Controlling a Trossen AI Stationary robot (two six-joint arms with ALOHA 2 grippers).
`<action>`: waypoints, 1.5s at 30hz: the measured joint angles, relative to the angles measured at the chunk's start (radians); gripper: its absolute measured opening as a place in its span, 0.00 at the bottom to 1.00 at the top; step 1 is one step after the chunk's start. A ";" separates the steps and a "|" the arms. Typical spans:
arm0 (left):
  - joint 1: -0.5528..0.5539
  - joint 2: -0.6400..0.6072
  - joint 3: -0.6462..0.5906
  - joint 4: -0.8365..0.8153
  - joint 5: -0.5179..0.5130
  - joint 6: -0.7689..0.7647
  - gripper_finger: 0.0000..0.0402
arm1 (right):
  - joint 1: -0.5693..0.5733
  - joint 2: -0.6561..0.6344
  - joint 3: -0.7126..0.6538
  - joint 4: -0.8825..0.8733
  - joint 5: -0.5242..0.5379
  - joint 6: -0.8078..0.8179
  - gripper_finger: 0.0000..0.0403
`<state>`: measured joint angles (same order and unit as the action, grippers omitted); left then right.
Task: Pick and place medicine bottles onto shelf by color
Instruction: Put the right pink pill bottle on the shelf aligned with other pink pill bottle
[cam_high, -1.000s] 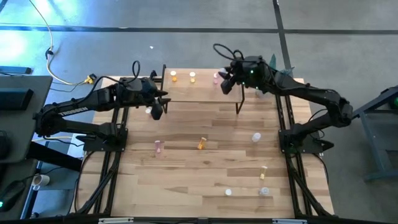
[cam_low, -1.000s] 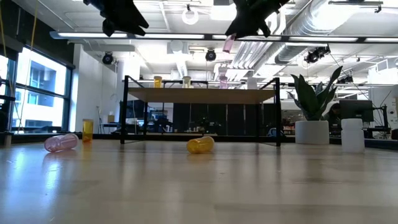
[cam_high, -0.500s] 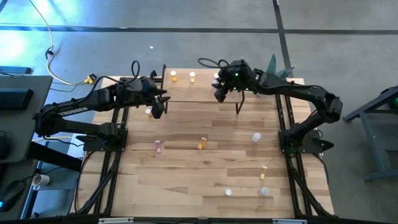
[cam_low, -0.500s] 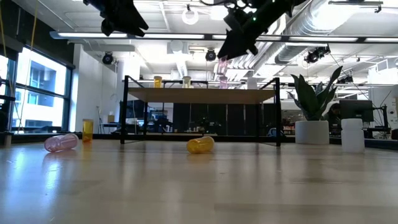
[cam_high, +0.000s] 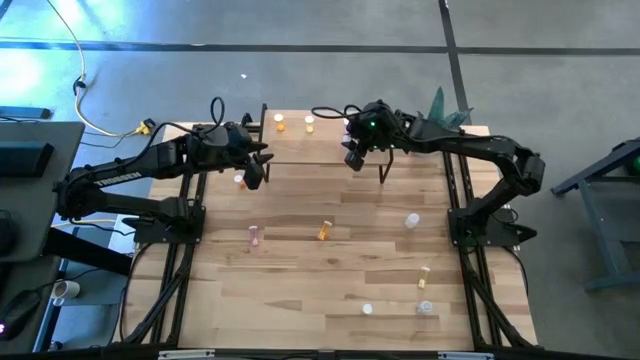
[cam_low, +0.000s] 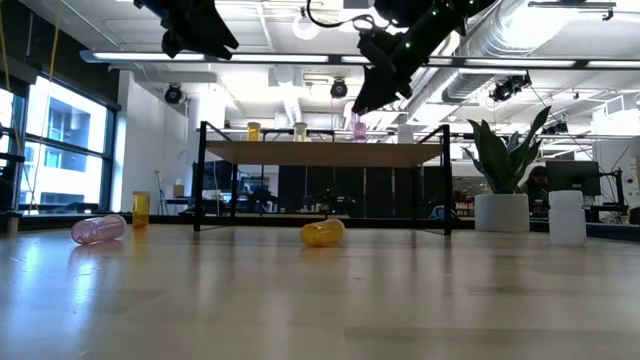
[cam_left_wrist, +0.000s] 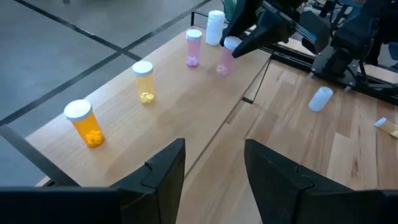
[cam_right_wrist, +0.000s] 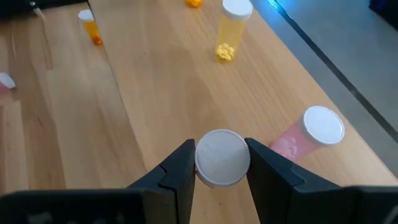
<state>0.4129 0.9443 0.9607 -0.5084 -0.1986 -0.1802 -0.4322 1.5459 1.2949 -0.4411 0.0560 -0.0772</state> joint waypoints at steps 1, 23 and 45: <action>0.000 0.000 0.000 0.000 0.000 0.000 0.39 | -0.003 0.000 0.000 -0.003 -0.005 -0.005 0.29; 0.000 0.000 0.000 -0.002 0.005 0.000 0.39 | 0.000 0.022 0.000 -0.021 -0.002 -0.010 0.29; 0.000 0.000 0.000 -0.003 0.006 0.000 0.39 | -0.001 0.022 0.000 -0.018 0.038 -0.036 0.38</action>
<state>0.4126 0.9443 0.9607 -0.5110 -0.1921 -0.1799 -0.4332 1.5681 1.2945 -0.4587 0.0945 -0.1129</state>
